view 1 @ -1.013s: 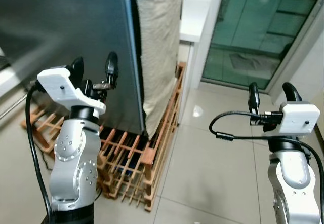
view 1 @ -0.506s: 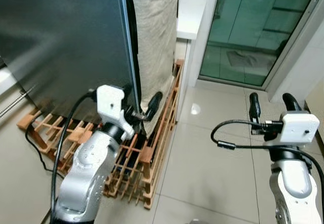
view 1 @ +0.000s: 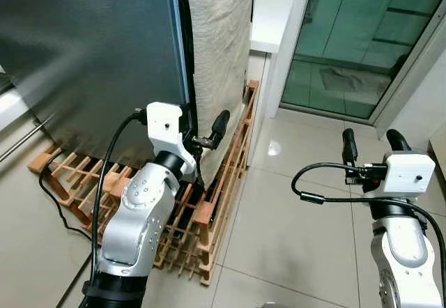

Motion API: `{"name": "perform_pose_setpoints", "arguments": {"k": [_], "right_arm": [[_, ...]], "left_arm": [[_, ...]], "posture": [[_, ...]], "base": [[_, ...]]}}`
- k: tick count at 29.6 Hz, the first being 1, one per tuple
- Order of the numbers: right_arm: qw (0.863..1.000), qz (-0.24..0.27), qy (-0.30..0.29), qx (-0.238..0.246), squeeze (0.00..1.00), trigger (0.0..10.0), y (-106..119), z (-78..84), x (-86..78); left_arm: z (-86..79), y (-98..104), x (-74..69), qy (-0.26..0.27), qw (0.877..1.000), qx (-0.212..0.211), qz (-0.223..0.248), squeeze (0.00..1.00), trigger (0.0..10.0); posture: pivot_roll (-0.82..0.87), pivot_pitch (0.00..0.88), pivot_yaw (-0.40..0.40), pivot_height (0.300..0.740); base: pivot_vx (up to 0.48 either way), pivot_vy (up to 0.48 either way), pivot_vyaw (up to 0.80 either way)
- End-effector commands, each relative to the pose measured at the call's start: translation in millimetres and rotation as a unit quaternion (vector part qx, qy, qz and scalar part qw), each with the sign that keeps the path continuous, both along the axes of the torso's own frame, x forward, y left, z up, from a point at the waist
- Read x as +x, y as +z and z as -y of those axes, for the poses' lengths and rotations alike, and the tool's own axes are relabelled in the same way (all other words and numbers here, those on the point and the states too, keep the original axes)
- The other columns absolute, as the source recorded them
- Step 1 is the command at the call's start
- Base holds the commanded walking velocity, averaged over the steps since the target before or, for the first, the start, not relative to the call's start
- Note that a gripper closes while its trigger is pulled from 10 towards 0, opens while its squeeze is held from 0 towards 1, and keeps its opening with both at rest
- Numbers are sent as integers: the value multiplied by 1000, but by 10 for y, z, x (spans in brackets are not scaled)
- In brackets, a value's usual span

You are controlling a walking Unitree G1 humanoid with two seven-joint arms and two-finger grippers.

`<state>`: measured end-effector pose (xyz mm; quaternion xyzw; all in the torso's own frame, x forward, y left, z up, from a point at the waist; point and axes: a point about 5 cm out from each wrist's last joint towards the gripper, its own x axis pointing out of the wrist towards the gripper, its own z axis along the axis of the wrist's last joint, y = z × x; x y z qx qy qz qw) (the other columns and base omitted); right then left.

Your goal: Restocking fridge

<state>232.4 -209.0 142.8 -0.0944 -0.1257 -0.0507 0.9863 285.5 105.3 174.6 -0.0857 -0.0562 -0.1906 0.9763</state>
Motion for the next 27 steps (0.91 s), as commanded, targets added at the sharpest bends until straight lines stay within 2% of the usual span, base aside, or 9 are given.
{"name": "perform_pose_setpoints", "arguments": {"k": [1, 4, 8, 10, 16, 18, 21, 24, 27], "right_arm": [[1000, -3, -2, -2, 0, 10000, -17, 20, 0], [1000, -3, -2, 0, 0, 10000, -21, 3, 1], [1000, -18, 5, 11, 0, 10000, -89, -30, 22], [1000, -22, 8, 13, 0, 10000, -104, -40, 28], [999, -38, 10, 29, 0, 10000, -153, -39, 89], [999, -38, 7, 32, 0, 10000, -158, -29, 90], [999, -39, 3, 33, 0, 10000, -158, -10, 97], [999, -39, 3, 33, 0, 10000, -160, -3, 99], [999, -42, 4, 33, 0, 10000, -174, -1, 110]], "left_arm": [[-66, 98, 63, 21, 1000, -8, 12, 0, 10000], [10, 140, 82, -7, 1000, -10, 16, 0, 10000], [361, 209, 175, -118, 993, 0, 3, 0, 10000], [428, 224, 191, -134, 991, 1, 3, 0, 10000], [895, 332, 244, -236, 970, -57, -21, 0, 10000], [953, 349, 240, -247, 966, -70, -24, 0, 10000], [1090, 409, 154, -316, 940, -126, -30, 0, 10000], [1096, 432, 124, -333, 932, -140, -24, 0, 10000], [1104, 523, 30, -384, 907, -175, -6, 0, 10000]], "posture": [[-121, 0, 20, 731], [-119, 0, 23, 731], [-110, 0, 15, 731], [-110, 0, 15, 731], [-133, 0, 28, 731], [-133, 0, 28, 731], [-150, 0, 34, 731], [-150, 0, 34, 731], [-150, 0, 34, 731]], "base": [[0, 0, 0], [0, 0, 0], [0, 0, 0], [0, 0, 0], [0, 0, 0], [0, 0, 0], [0, 0, 0], [0, 0, 0], [0, 0, 0]]}}
